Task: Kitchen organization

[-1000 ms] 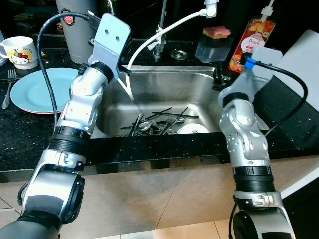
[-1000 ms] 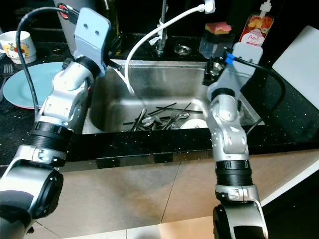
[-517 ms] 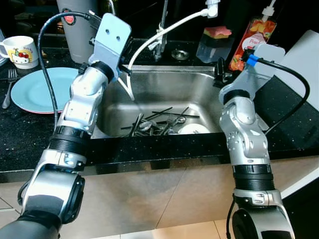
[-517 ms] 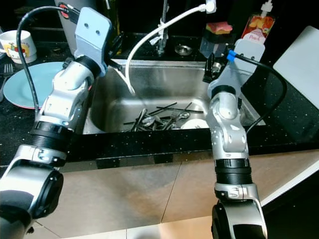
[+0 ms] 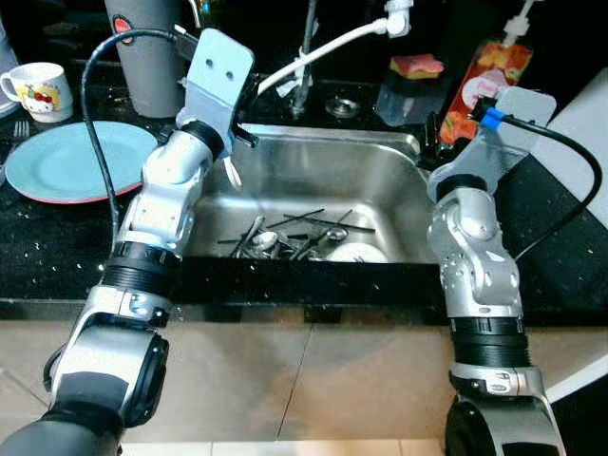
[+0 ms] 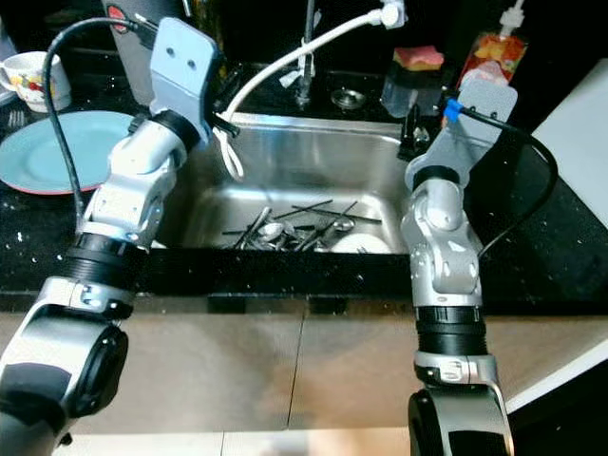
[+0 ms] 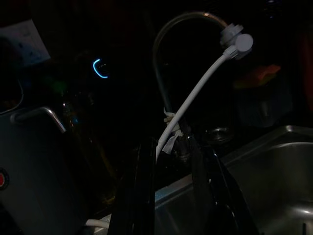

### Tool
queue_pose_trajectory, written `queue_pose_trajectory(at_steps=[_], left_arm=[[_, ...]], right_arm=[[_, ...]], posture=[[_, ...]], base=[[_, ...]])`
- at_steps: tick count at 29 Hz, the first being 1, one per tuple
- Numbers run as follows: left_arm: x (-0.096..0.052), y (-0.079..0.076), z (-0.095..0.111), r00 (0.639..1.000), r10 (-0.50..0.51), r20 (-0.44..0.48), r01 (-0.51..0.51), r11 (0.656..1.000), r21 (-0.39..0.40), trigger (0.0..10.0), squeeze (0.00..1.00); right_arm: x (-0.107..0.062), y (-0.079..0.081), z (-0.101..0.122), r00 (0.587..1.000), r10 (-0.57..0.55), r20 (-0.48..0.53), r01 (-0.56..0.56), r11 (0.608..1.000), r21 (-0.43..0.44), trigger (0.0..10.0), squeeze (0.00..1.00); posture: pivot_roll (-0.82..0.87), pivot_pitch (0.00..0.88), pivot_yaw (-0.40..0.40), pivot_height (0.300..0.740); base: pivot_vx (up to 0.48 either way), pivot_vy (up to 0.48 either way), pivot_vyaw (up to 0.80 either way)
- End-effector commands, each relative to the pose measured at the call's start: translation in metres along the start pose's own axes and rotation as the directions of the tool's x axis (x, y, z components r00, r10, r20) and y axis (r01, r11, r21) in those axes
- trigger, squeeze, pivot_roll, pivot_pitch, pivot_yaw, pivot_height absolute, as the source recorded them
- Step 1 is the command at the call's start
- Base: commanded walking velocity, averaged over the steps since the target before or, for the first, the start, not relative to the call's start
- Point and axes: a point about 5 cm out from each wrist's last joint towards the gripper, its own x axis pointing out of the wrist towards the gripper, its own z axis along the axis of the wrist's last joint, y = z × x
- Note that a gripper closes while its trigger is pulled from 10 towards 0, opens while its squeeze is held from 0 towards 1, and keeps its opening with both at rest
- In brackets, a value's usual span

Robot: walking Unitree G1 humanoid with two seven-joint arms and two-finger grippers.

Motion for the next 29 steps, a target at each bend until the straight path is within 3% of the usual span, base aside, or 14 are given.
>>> queue_pose_trajectory(at_steps=[1,16,23,29], left_arm=[[0.0000,0.0009,0.0027,1.000,-0.004,0.018,0.004,1.000,0.007,10.0,0.00],[-0.0021,-0.0004,0.0016,1.000,-0.024,0.015,0.024,0.999,0.025,10.0,0.00],[-0.0028,-0.0003,0.0012,0.999,-0.031,0.015,0.031,0.999,0.021,10.0,0.01],[-0.0023,0.0014,0.0029,1.000,-0.014,0.026,0.014,1.000,0.003,10.0,0.00]], right_arm=[[-0.0016,-0.0001,-0.0002,1.000,0.003,-0.002,-0.003,1.000,-0.006,10.0,0.00],[-0.0024,-0.0004,-0.0010,1.000,0.002,-0.005,-0.002,1.000,-0.005,10.0,0.00],[-0.0029,-0.0007,-0.0018,1.000,-0.002,-0.007,0.002,1.000,-0.004,10.0,0.00],[-0.0033,-0.0011,-0.0022,1.000,-0.004,-0.007,0.004,1.000,-0.004,10.0,0.00]], posture=[[0.21,0.000,-0.079,0.740],[0.21,0.000,-0.076,0.740],[0.22,0.000,-0.074,0.740],[0.22,0.000,-0.074,0.740]], base=[[0.000,0.000,0.00],[0.000,0.000,0.00],[0.000,-0.433,0.00],[0.000,0.000,0.00]])
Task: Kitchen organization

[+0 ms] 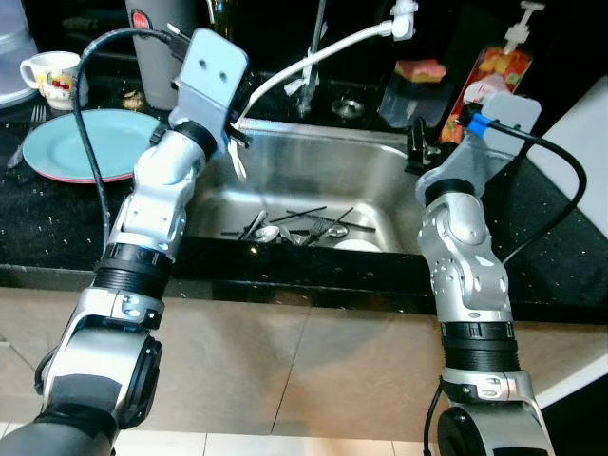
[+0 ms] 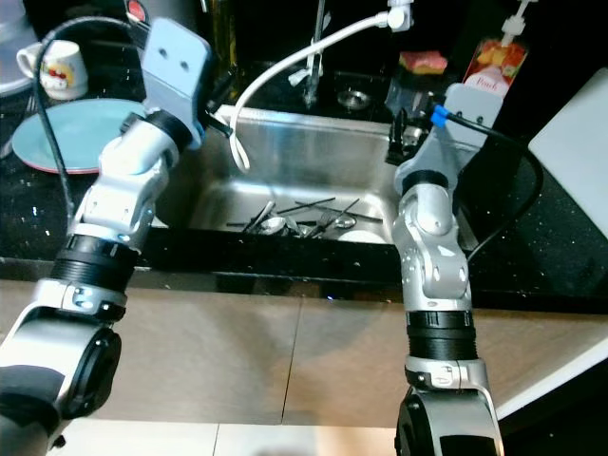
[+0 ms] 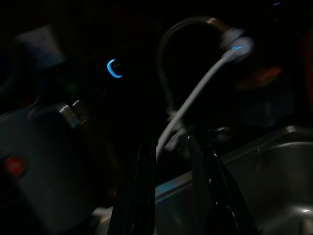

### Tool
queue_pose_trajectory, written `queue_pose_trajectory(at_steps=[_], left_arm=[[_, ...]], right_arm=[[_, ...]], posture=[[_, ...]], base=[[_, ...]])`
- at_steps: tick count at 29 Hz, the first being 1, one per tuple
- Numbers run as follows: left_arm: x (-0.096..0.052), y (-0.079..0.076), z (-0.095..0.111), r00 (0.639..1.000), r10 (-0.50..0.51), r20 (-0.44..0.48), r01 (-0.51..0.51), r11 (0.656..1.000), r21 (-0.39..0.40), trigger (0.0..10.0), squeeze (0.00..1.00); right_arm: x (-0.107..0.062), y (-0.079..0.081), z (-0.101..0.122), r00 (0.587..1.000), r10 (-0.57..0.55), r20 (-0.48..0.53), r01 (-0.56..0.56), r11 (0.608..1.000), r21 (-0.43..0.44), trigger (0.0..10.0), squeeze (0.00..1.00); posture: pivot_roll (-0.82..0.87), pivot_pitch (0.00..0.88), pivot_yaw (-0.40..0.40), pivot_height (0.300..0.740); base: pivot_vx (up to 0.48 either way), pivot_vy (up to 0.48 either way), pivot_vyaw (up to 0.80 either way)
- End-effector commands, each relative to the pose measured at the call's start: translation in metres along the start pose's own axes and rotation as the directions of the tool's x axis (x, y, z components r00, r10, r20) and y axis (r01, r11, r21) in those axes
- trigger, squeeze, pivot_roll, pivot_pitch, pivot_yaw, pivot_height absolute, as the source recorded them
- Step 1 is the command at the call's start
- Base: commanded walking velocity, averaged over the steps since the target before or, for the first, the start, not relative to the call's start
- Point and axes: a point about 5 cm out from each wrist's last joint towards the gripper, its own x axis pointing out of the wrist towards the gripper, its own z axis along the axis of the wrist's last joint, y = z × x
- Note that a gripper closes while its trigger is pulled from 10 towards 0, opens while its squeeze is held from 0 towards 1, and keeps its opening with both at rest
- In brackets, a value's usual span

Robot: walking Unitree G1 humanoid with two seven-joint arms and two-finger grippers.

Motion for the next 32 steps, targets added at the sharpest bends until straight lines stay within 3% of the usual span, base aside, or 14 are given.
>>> queue_pose_trajectory(at_steps=[1,16,19,27,30,32], left_arm=[[0.002,-0.004,0.004,1.000,-0.018,0.018,0.018,1.000,0.000,10.0,0.00],[0.002,-0.007,0.003,0.999,-0.042,0.008,0.043,0.999,-0.019,10.0,0.00],[0.001,-0.016,0.000,0.992,-0.123,-0.015,0.122,0.991,-0.061,10.0,0.00],[-0.005,-0.032,0.002,0.971,-0.240,0.012,0.240,0.970,-0.030,10.0,0.00],[-0.009,-0.042,-0.002,0.950,-0.311,-0.018,0.310,0.950,-0.021,10.0,0.00],[-0.009,-0.045,-0.015,0.941,-0.313,-0.130,0.314,0.949,-0.014,10.0,0.00]], right_arm=[[0.000,-0.003,0.002,1.000,-0.012,0.005,0.012,1.000,-0.004,10.0,0.00],[0.000,-0.004,0.001,1.000,-0.015,0.002,0.015,1.000,-0.004,10.0,0.00],[-0.002,-0.005,-0.001,1.000,-0.016,-0.003,0.016,1.000,-0.007,10.0,0.00],[-0.006,-0.010,-0.007,1.000,-0.009,-0.019,0.008,0.999,-0.049,10.0,0.00],[-0.009,-0.021,-0.020,0.996,-0.042,-0.084,0.031,0.991,-0.130,10.0,0.00],[-0.014,-0.029,-0.041,0.978,-0.053,-0.200,0.020,0.986,-0.163,10.0,0.00]], posture=[[0.21,0.000,-0.073,0.740],[0.22,0.001,-0.072,0.740],[0.21,0.001,-0.072,0.740],[0.21,0.000,-0.075,0.740],[0.21,0.000,-0.077,0.740],[0.20,0.002,-0.083,0.740]], base=[[0.000,0.000,0.00],[0.000,0.000,0.00],[0.000,0.000,0.00],[0.000,0.000,0.00],[0.000,0.000,0.00],[0.000,0.000,0.00]])
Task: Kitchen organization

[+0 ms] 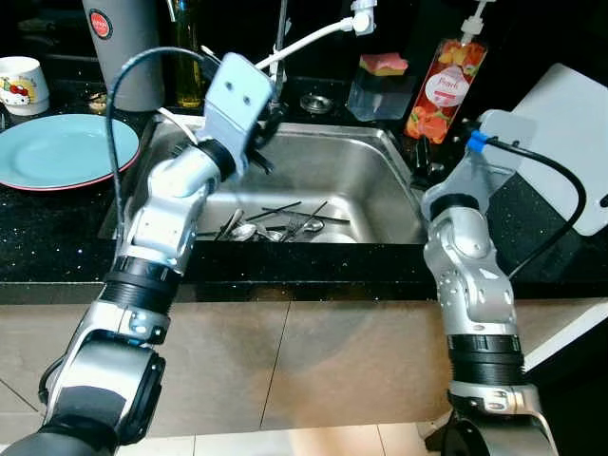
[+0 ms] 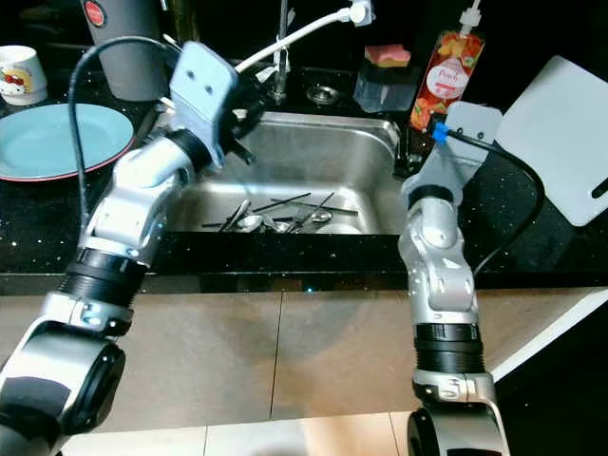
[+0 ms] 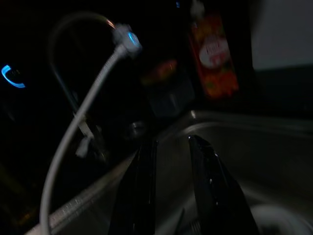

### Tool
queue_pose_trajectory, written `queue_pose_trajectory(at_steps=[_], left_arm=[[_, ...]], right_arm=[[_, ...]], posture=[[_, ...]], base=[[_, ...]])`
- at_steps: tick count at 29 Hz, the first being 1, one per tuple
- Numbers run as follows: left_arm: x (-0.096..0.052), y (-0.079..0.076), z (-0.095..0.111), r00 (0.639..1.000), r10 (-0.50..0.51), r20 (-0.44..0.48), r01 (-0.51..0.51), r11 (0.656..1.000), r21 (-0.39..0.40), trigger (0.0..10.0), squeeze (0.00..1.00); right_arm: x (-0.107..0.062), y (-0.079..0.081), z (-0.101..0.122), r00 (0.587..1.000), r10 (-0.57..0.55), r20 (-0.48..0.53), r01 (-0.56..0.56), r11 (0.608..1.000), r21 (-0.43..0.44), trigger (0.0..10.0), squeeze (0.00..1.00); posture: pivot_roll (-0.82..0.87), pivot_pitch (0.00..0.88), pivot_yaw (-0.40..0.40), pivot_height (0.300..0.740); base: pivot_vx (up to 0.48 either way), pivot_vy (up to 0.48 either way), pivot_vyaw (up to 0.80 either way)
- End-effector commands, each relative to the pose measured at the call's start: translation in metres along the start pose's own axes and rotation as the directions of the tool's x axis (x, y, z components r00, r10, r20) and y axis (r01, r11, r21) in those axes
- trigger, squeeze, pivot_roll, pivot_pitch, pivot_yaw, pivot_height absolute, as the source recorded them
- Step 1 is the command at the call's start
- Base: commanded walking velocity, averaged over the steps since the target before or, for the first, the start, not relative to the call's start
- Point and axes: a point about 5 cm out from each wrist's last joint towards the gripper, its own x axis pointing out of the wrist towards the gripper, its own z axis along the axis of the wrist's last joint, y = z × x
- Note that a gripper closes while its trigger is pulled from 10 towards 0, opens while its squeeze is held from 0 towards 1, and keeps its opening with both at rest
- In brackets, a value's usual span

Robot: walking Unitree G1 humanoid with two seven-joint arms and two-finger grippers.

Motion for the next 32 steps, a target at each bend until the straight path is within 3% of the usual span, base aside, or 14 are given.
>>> queue_pose_trajectory(at_steps=[1,4,8,16,24,28,29,30,32], left_arm=[[0.002,-0.007,-0.008,0.997,-0.029,-0.076,0.030,0.999,0.010,10.0,0.00],[0.002,-0.002,-0.020,0.980,0.015,-0.197,-0.024,0.999,-0.042,10.0,0.00],[0.004,0.008,-0.018,0.968,0.105,-0.227,-0.138,0.981,-0.136,10.0,0.00],[0.005,0.016,-0.007,0.968,0.186,-0.169,-0.205,0.973,-0.103,10.0,0.00],[0.004,0.014,-0.012,0.959,0.186,-0.214,-0.202,0.978,-0.058,10.0,0.00],[0.004,0.020,-0.001,0.962,0.238,-0.132,-0.248,0.967,-0.062,10.0,0.00],[0.002,0.024,0.013,0.961,0.267,-0.065,-0.270,0.963,-0.028,10.0,0.00],[0.002,0.024,0.013,0.961,0.267,-0.065,-0.270,0.963,-0.028,10.0,0.00],[-0.006,0.021,0.041,0.965,0.257,0.050,-0.258,0.966,0.006,10.0,0.00]], right_arm=[[-0.003,-0.006,-0.019,0.995,-0.008,-0.101,0.003,0.999,-0.047,10.0,0.00],[-0.011,-0.010,-0.038,0.983,0.000,-0.183,-0.013,0.997,-0.071,10.0,0.00],[-0.009,-0.013,-0.026,0.993,-0.022,-0.114,0.020,1.000,-0.024,10.0,0.00],[0.002,0.000,0.001,1.000,0.006,0.001,-0.006,0.995,0.102,10.0,0.00],[-0.001,0.005,-0.006,1.000,0.016,-0.013,-0.014,0.990,0.141,10.0,0.00],[-0.007,-0.001,-0.012,1.000,-0.017,-0.006,0.017,0.996,0.086,10.0,0.00],[-0.011,-0.006,-0.008,0.999,-0.032,0.026,0.030,0.998,0.059,10.0,0.00],[-0.011,-0.006,-0.008,0.999,-0.032,0.026,0.030,0.998,0.059,10.0,0.00],[-0.021,-0.020,0.000,0.995,-0.053,0.085,0.052,0.999,0.012,10.0,0.00]], posture=[[0.20,0.002,-0.083,0.740],[0.20,0.008,-0.089,0.740],[0.19,0.012,-0.092,0.740],[0.19,0.008,-0.095,0.740],[0.21,0.002,-0.097,0.740],[0.21,0.008,-0.099,0.740],[0.21,0.006,-0.093,0.740],[0.21,0.006,-0.093,0.740],[0.23,0.008,-0.086,0.740]], base=[[0.000,0.000,0.00],[0.000,0.000,0.00],[0.000,0.000,0.00],[0.000,0.000,0.00],[0.000,0.000,0.00],[0.000,0.000,0.00],[0.000,0.000,0.00],[0.000,0.000,0.00],[0.000,0.000,0.00]])
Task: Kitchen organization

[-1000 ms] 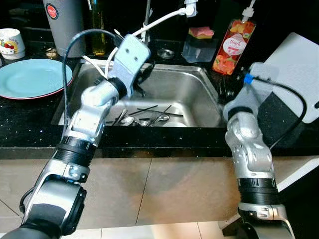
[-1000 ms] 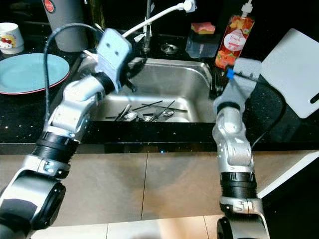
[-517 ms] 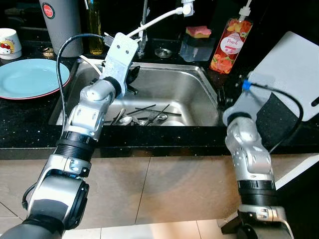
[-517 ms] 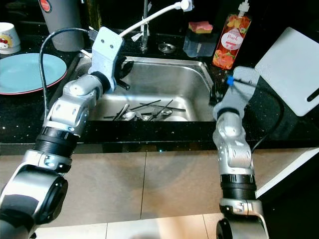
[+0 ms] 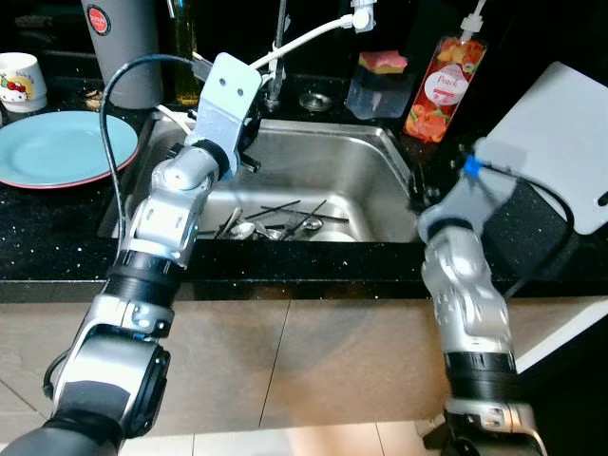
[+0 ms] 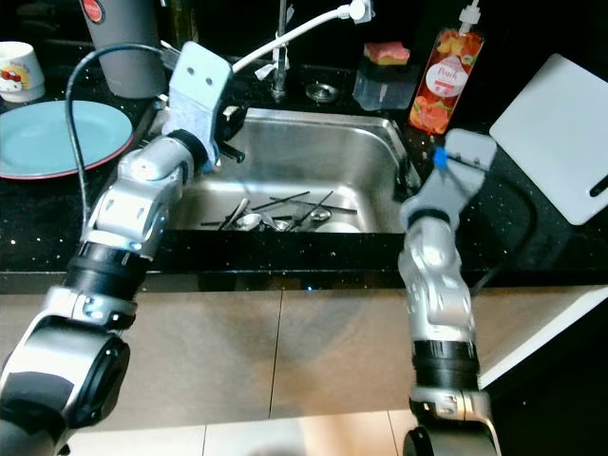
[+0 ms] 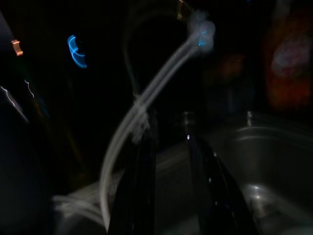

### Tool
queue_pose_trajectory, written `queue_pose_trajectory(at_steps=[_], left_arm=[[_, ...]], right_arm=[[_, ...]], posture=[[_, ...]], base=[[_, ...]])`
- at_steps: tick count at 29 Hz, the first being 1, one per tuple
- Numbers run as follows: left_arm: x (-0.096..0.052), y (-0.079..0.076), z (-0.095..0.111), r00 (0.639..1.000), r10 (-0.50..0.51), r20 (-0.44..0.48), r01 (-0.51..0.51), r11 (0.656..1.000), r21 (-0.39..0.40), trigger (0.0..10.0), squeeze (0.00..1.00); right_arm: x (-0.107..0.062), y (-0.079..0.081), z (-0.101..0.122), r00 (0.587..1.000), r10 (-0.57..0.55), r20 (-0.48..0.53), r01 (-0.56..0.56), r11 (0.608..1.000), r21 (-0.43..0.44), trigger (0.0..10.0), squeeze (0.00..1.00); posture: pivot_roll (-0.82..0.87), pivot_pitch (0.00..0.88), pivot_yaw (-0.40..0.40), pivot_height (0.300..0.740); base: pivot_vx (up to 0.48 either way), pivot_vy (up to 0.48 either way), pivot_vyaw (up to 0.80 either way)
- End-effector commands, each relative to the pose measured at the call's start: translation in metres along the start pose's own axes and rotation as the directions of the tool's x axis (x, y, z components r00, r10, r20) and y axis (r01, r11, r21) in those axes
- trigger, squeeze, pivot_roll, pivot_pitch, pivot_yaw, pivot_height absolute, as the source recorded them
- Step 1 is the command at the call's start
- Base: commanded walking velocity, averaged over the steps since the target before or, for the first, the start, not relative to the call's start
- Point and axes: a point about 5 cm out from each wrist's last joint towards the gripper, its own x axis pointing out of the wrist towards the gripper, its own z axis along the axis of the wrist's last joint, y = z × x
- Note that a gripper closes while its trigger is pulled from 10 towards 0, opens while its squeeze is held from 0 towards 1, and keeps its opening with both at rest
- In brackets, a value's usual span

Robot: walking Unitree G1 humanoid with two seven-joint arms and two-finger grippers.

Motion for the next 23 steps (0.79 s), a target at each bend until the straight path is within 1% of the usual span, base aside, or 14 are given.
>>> queue_pose_trajectory(at_steps=[1,2,4,5,6,7,8,9,10,12,13,16,20,23], left_arm=[[-0.006,-0.006,0.021,0.996,-0.030,0.078,0.028,0.999,0.027,10.0,0.00],[-0.006,-0.006,0.021,0.996,-0.030,0.078,0.028,0.999,0.027,10.0,0.00],[-0.026,-0.026,0.021,0.994,-0.055,0.098,0.055,0.998,0.002,10.0,0.00],[-0.026,-0.026,0.021,0.994,-0.055,0.098,0.055,0.998,0.002,10.0,0.00],[-0.035,-0.034,0.016,0.993,-0.051,0.103,0.053,0.998,-0.018,10.0,0.00],[-0.046,-0.041,0.005,0.994,-0.031,0.102,0.031,1.000,-0.004,10.0,0.00],[-0.056,-0.046,-0.005,0.993,-0.023,0.113,0.018,0.999,0.050,10.0,0.00],[-0.063,-0.049,-0.011,0.992,-0.023,0.121,0.012,0.996,0.089,10.0,0.00],[-0.063,-0.049,-0.011,0.992,-0.023,0.121,0.012,0.996,0.089,10.0,0.00],[-0.076,-0.052,-0.019,0.992,-0.031,0.124,0.014,0.990,0.138,10.0,0.00],[-0.080,-0.052,-0.024,0.995,-0.017,0.098,0.005,0.992,0.129,10.0,0.00],[-0.084,-0.053,-0.032,0.999,0.007,0.053,-0.013,0.994,0.108,10.0,0.00],[-0.082,-0.054,-0.025,0.996,0.032,0.080,-0.039,0.995,0.090,10.0,0.00],[-0.082,-0.057,-0.024,0.994,0.030,0.105,-0.040,0.995,0.091,10.0,0.00]], right_arm=[[-0.004,-0.008,0.014,0.997,-0.017,0.074,0.020,0.999,-0.031,10.0,0.00],[-0.004,-0.008,0.014,0.997,-0.017,0.074,0.020,0.999,-0.031,10.0,0.00],[-0.016,-0.019,0.011,0.997,-0.025,0.073,0.031,0.996,-0.082,10.0,0.00],[-0.016,-0.019,0.011,0.997,-0.025,0.073,0.031,0.996,-0.082,10.0,0.00],[-0.021,-0.024,0.007,0.997,-0.028,0.065,0.034,0.995,-0.099,10.0,0.00],[-0.027,-0.029,0.002,0.998,-0.036,0.060,0.044,0.990,-0.134,10.0,0.00],[-0.032,-0.035,-0.001,0.997,-0.043,0.065,0.054,0.984,-0.172,10.0,0.00],[-0.035,-0.038,-0.003,0.996,-0.048,0.069,0.060,0.978,-0.198,10.0,0.00],[-0.035,-0.038,-0.003,0.996,-0.048,0.069,0.060,0.978,-0.198,10.0,0.00],[-0.041,-0.044,-0.003,0.996,-0.048,0.070,0.061,0.976,-0.207,10.0,0.00],[-0.042,-0.045,-0.005,0.997,-0.046,0.059,0.058,0.977,-0.207,10.0,0.00],[-0.043,-0.042,-0.011,0.999,-0.037,0.031,0.043,0.981,-0.189,10.0,0.00],[-0.041,-0.033,-0.008,0.999,-0.017,0.048,0.025,0.987,-0.160,10.0,0.00],[-0.040,-0.031,-0.009,0.998,-0.017,0.053,0.025,0.987,-0.160,10.0,0.00]], posture=[[0.23,0.008,-0.086,0.740],[0.23,0.008,-0.086,0.740],[0.22,0.010,-0.104,0.740],[0.22,0.010,-0.104,0.740],[0.22,0.011,-0.108,0.740],[0.22,0.011,-0.112,0.740],[0.21,0.008,-0.115,0.740],[0.21,0.007,-0.115,0.740],[0.21,0.007,-0.115,0.740],[0.21,0.001,-0.110,0.740],[0.21,0.000,-0.105,0.740],[0.20,0.000,-0.102,0.740],[0.20,0.000,-0.103,0.740],[0.20,0.000,-0.105,0.740]], base=[[0.000,0.000,0.00],[0.000,0.000,0.00],[0.000,0.000,0.00],[0.000,0.000,0.00],[0.000,0.000,0.00],[0.000,0.000,0.00],[0.000,0.000,0.00],[0.000,0.000,0.00],[0.000,0.000,0.00],[0.000,0.000,0.00],[0.000,0.000,0.00],[0.000,0.000,0.00],[0.000,0.000,0.00],[0.000,0.000,0.00]])
